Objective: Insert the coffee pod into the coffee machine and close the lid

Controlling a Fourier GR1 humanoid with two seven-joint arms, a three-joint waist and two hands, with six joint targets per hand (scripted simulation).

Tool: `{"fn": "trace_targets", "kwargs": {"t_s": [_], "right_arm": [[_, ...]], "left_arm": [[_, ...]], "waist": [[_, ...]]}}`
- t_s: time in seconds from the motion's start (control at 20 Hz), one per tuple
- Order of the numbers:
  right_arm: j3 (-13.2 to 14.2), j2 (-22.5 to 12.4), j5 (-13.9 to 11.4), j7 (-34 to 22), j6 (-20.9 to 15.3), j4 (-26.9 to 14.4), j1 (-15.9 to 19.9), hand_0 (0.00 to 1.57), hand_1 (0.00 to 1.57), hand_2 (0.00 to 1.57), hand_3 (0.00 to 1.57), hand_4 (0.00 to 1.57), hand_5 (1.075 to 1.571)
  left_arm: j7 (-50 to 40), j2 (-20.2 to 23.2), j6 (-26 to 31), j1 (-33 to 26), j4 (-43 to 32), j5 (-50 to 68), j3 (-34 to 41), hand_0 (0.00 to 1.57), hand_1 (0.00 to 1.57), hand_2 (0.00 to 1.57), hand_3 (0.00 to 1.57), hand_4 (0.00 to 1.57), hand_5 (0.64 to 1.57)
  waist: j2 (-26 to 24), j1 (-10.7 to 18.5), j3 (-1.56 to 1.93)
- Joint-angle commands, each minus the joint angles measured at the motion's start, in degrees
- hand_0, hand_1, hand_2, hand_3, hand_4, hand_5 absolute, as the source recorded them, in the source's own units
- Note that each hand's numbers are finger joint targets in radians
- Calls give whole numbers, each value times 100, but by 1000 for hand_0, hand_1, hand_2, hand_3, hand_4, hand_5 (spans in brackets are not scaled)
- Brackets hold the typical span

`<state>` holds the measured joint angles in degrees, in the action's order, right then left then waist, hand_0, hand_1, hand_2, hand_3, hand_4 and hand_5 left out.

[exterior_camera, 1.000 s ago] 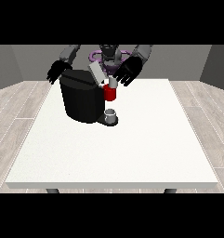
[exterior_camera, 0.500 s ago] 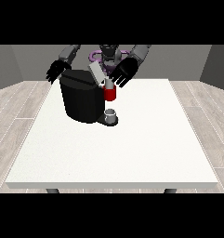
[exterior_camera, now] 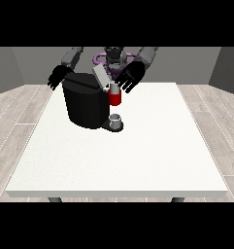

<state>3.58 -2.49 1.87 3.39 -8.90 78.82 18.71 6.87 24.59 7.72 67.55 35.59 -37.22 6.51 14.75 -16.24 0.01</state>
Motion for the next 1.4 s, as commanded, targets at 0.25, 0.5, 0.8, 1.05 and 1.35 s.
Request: {"fn": "trace_targets", "kwargs": {"t_s": [0.25,0.5,0.8,1.05,1.35], "right_arm": [[-46,32,5,34,-16,194,-63,0,0,0,0,433,1571],[-35,213,-132,211,-280,-206,-59,0,0,0,0,397,1571],[-133,185,-124,-17,-262,171,129,0,0,0,0,438,1571],[109,-11,95,-23,-70,16,-19,0,0,0,0,458,1571],[201,2,70,373,-114,-240,-17,0,0,0,0,411,1571]], "left_arm": [[98,155,122,-22,-191,-24,86,1249,1249,1282,1181,480,1571],[-216,-338,121,52,-69,-44,-43,1196,1196,1240,1142,466,1571],[56,-71,-123,3,-129,-210,-26,1134,1134,1170,999,457,1571],[98,-162,-75,-252,-94,-293,-128,1066,1066,1116,945,380,1571],[232,67,191,-10,27,-275,-90,1066,1066,1115,928,371,1571]], "waist": [[107,-107,-1],[20,116,1],[172,-29,-2],[-40,66,-1],[57,196,2]]}}
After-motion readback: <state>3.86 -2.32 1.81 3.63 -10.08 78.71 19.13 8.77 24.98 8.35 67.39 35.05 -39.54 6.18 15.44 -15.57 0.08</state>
